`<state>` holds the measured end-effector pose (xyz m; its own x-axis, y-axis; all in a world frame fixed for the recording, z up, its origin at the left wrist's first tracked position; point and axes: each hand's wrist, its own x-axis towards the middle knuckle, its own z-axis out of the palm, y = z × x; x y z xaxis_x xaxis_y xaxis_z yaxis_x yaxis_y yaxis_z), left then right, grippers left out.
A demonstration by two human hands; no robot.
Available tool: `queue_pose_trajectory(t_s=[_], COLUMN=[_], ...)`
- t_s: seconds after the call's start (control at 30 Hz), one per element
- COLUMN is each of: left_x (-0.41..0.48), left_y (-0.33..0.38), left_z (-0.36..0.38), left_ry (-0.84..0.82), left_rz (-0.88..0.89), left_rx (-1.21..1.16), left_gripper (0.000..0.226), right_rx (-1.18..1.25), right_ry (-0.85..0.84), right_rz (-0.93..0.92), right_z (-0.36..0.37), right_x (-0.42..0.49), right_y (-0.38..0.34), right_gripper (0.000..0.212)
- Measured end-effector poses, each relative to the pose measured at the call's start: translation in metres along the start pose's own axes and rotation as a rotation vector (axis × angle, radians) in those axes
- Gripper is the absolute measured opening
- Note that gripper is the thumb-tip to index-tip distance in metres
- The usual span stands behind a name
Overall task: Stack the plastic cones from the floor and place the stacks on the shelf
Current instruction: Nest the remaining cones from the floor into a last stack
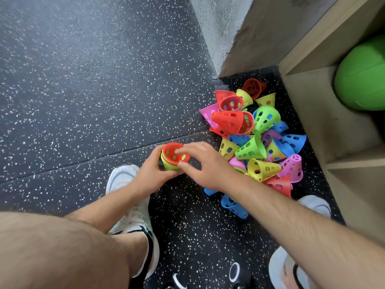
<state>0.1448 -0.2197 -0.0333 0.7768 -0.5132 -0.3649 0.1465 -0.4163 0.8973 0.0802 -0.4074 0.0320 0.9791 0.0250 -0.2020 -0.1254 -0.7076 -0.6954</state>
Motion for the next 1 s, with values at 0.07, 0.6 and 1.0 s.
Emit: queue_pose_trajectory(t_s=[0.07, 0.6, 1.0], left_x=[-0.001, 0.065, 0.061], left_y=[0.001, 0.07, 0.072], left_z=[0.0, 0.034, 0.047], left_ry=[-0.015, -0.194, -0.189], left_rz=[0.006, 0.027, 0.001], left_rx=[0.004, 0.009, 0.024], left_gripper=[0.066, 0.072, 0.073], right_rx=[-0.107, -0.786, -0.856], right_ry=[-0.143, -0.331, -0.251], right_rz=[-0.017, 0.069, -0.039], right_z=[-0.014, -0.211, -0.151], right_x=[0.0, 0.035, 0.055], right_y=[-0.001, 0.052, 0.074], right_gripper=[0.053, 0.07, 0.087])
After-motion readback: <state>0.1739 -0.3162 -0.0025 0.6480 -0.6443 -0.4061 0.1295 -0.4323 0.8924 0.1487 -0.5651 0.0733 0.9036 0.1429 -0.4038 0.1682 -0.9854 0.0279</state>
